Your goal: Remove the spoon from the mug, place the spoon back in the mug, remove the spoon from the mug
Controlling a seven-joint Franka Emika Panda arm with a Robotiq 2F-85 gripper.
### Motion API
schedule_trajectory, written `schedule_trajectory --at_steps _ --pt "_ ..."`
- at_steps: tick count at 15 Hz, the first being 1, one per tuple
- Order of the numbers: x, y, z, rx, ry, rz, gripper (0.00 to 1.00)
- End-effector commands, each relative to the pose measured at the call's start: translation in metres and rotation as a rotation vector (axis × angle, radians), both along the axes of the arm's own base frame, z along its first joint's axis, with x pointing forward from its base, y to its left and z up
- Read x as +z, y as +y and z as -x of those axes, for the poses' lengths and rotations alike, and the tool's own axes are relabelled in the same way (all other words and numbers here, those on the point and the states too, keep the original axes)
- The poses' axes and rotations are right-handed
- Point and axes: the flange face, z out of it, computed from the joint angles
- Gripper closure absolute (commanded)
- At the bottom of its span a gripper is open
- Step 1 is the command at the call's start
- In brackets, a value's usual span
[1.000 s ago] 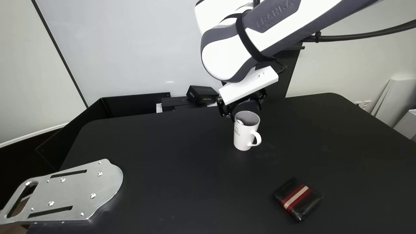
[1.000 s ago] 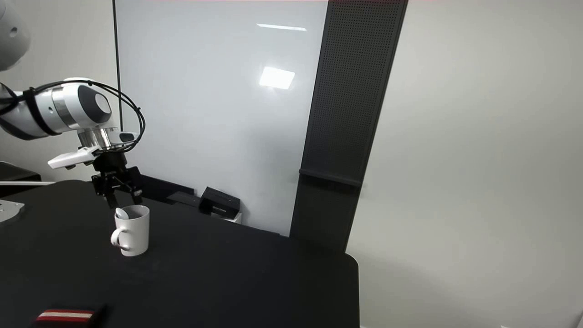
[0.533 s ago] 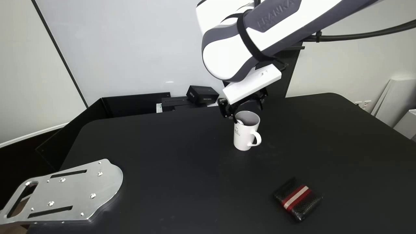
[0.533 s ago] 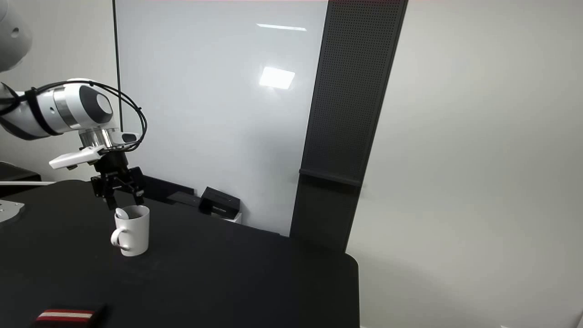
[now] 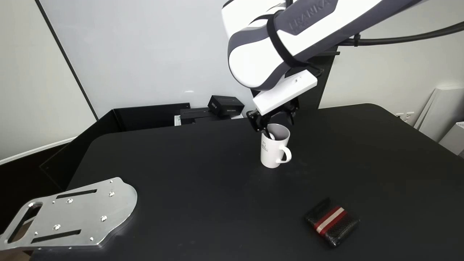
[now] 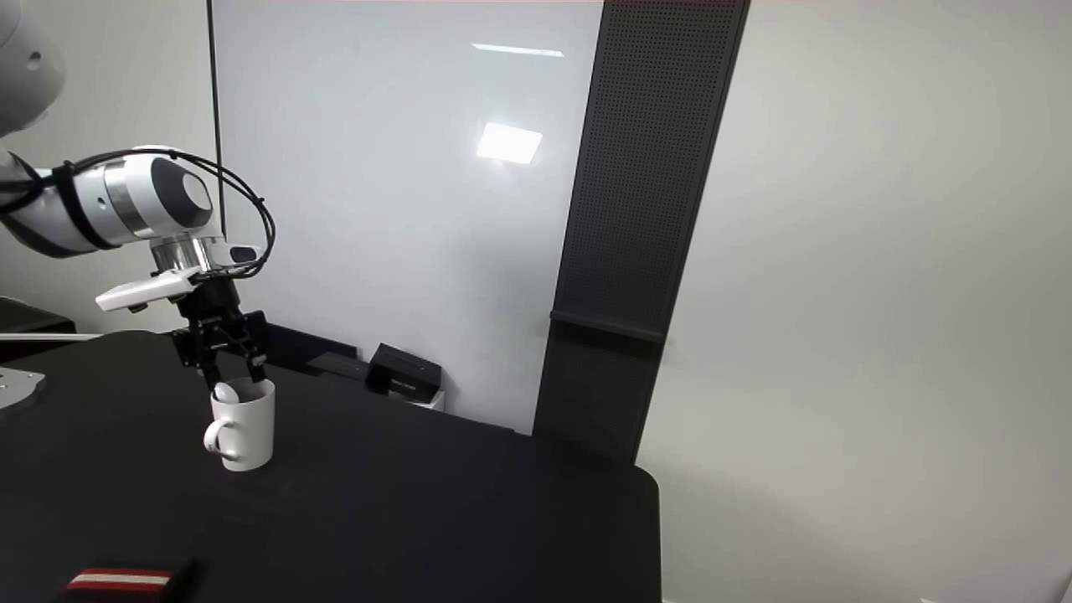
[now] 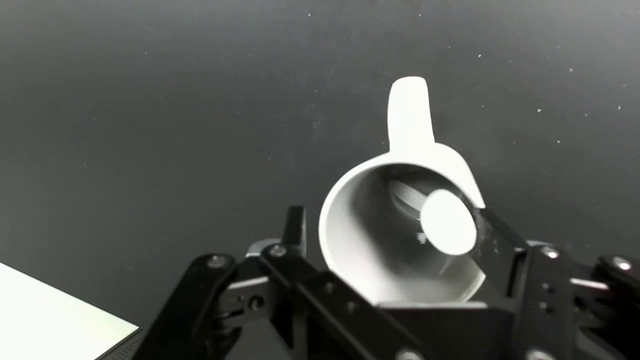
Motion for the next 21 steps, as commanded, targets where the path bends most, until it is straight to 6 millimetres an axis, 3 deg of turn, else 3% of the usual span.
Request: schedule_trajectory --at_steps 1,9,17,21 --pt "0.006 -0.003 0.000 -0.005 0.015 -0.010 0.47" --pt "0.004 -0.008 -0.002 -0.038 0.016 0.008 0.99" --pt "0.006 -0.020 -0.006 -0.094 0.032 0.025 1.00" --pt "0.029 -0.022 -0.016 -0.131 0.012 0.004 1.00"
